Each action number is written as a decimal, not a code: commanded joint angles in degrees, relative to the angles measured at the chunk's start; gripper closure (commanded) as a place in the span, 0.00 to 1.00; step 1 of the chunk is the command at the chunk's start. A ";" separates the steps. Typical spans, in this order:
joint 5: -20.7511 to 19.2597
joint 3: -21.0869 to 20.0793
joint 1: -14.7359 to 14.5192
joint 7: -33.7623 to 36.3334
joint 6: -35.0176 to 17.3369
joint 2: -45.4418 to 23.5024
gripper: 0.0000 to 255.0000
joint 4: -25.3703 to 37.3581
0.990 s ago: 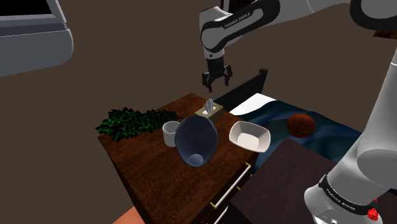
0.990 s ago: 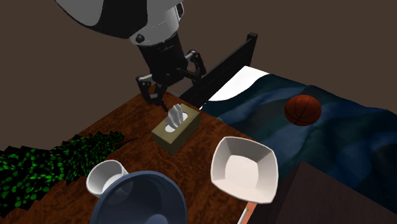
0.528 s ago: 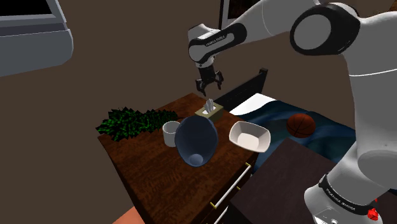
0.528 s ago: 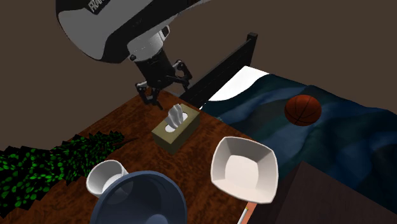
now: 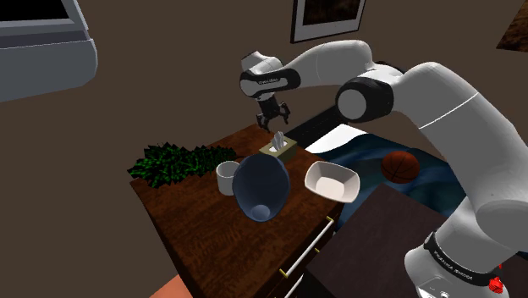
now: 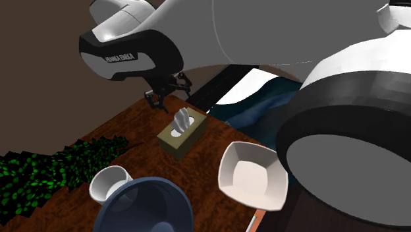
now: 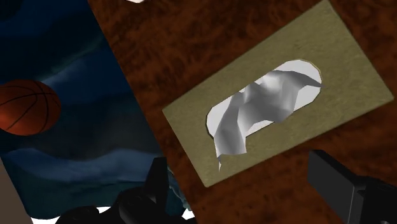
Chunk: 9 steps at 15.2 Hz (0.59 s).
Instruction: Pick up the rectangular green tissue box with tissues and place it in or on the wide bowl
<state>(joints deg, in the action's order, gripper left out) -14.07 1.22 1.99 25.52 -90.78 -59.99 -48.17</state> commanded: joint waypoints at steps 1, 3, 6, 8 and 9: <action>-0.09 0.24 0.18 -0.06 0.29 -1.79 0.00 1.87; -0.21 0.22 0.42 0.25 -1.85 -0.88 0.00 -1.18; -0.37 0.23 0.76 0.64 -4.71 0.01 0.00 -4.93; -0.46 0.24 0.94 0.82 -6.11 0.34 0.00 -6.65; -0.46 0.24 0.94 0.81 -6.10 0.32 0.00 -6.63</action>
<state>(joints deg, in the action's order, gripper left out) -14.52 1.44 2.87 26.36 -96.73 -59.45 -54.92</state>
